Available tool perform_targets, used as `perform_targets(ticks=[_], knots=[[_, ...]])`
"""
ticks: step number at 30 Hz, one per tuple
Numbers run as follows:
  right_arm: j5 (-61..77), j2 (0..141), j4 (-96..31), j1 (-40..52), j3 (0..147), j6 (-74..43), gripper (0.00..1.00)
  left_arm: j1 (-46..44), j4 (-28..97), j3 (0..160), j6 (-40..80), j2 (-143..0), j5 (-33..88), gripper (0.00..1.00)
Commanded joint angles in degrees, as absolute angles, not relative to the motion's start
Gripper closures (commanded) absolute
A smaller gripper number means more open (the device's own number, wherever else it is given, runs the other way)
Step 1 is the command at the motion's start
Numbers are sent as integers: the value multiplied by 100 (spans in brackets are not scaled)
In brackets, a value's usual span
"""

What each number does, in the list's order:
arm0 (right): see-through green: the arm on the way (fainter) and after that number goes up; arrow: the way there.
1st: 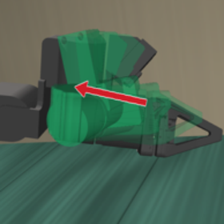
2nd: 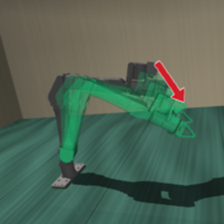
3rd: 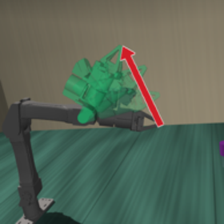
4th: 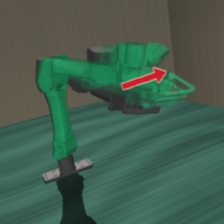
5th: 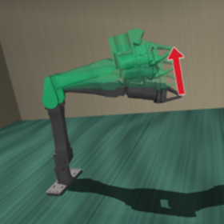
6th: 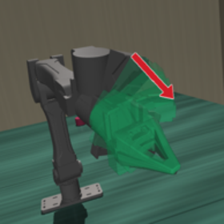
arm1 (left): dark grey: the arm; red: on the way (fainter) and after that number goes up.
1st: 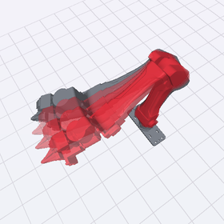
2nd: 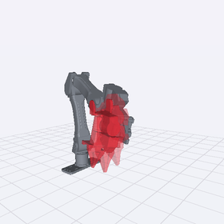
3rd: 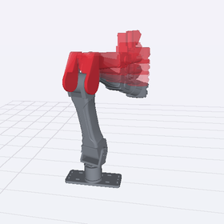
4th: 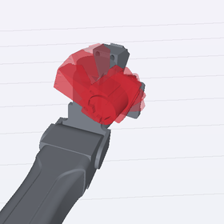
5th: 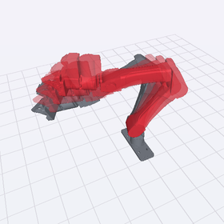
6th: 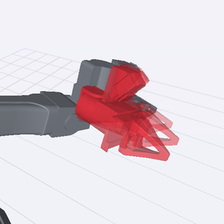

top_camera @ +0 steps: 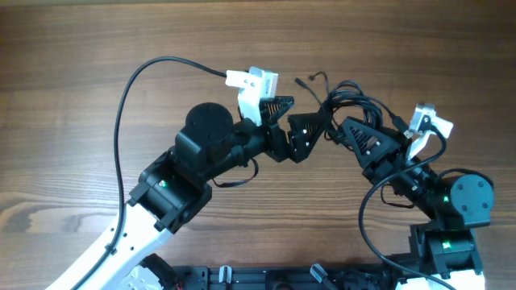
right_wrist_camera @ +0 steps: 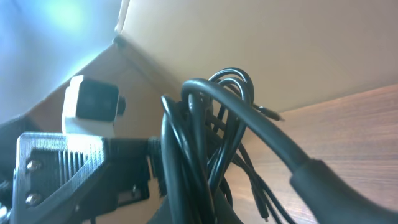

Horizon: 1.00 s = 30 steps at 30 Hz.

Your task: Untangle cables

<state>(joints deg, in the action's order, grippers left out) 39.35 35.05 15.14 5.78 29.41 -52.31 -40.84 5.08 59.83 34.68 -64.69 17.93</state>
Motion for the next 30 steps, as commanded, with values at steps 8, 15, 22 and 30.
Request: perform_targets(ticks=[8,15,22,30], knots=[[3387,3505,1940,550,3048,-6460,96,-4119,576,6001,5642,-6482,2211,8],[3433,3505,2001,550,3048,-6466,96,-4442,62,6001,5647,-6831,2377,22],[3732,3505,2206,552,3048,-6726,96,-4442,-141,6001,5771,-7013,2351,28],[3913,3505,2510,552,3048,-7002,96,-4442,-331,6001,5771,-7019,2239,65]])
